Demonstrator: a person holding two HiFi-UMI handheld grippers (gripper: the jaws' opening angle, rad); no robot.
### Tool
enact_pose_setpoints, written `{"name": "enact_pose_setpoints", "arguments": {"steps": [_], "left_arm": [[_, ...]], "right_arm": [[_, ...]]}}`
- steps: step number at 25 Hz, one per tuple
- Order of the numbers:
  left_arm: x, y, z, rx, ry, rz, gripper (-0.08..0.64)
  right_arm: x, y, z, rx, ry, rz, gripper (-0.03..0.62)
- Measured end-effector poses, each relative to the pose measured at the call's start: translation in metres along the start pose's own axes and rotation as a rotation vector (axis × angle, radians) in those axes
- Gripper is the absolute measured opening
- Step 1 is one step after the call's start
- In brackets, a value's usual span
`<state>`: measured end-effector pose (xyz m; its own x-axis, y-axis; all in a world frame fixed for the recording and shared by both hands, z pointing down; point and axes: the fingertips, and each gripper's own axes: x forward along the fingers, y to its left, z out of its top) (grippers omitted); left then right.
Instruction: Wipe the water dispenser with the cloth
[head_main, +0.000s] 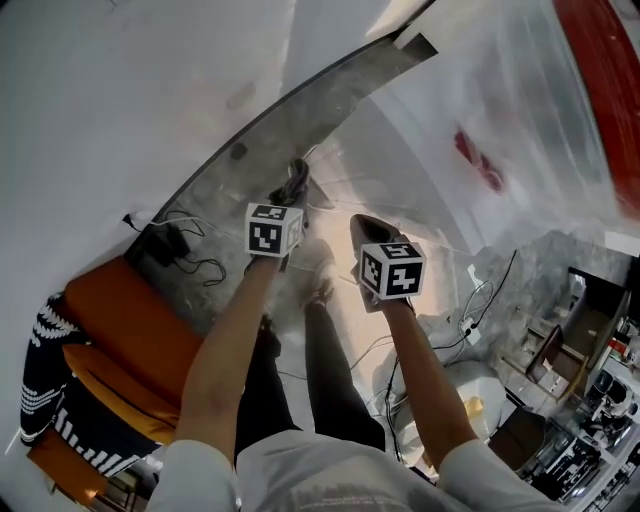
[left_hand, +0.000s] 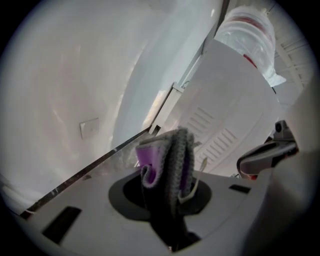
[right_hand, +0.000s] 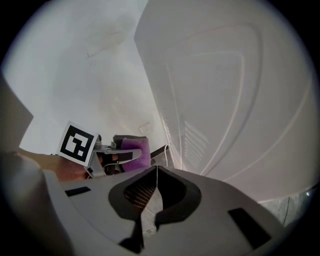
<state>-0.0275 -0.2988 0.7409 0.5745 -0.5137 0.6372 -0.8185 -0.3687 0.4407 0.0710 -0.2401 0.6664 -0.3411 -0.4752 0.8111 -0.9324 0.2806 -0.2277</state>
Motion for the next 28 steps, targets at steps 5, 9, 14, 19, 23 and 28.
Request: {"name": "enact_pose_setpoints", "arguments": {"steps": [5, 9, 14, 19, 23, 28], "left_arm": [[0.039, 0.007, 0.003, -0.045, -0.015, -0.034, 0.078], [0.068, 0.011, 0.003, -0.096, -0.012, -0.073, 0.078], [0.095, -0.007, 0.008, -0.089, -0.022, -0.148, 0.078], [0.105, -0.034, -0.003, -0.051, 0.001, -0.207, 0.078], [0.110, -0.060, -0.025, -0.068, 0.040, -0.238, 0.078], [0.116, -0.100, -0.059, -0.066, 0.092, -0.280, 0.078]], "right_arm": [[0.022, -0.007, -0.012, 0.029, 0.062, -0.017, 0.015], [0.032, -0.015, -0.026, 0.063, 0.096, -0.026, 0.015], [0.030, -0.029, -0.049, 0.056, 0.130, -0.026, 0.015], [0.019, -0.041, -0.075, 0.095, 0.146, -0.037, 0.015], [0.005, -0.048, -0.096, 0.079, 0.165, -0.049, 0.015], [-0.015, -0.065, -0.123, 0.142, 0.162, -0.076, 0.015]]}}
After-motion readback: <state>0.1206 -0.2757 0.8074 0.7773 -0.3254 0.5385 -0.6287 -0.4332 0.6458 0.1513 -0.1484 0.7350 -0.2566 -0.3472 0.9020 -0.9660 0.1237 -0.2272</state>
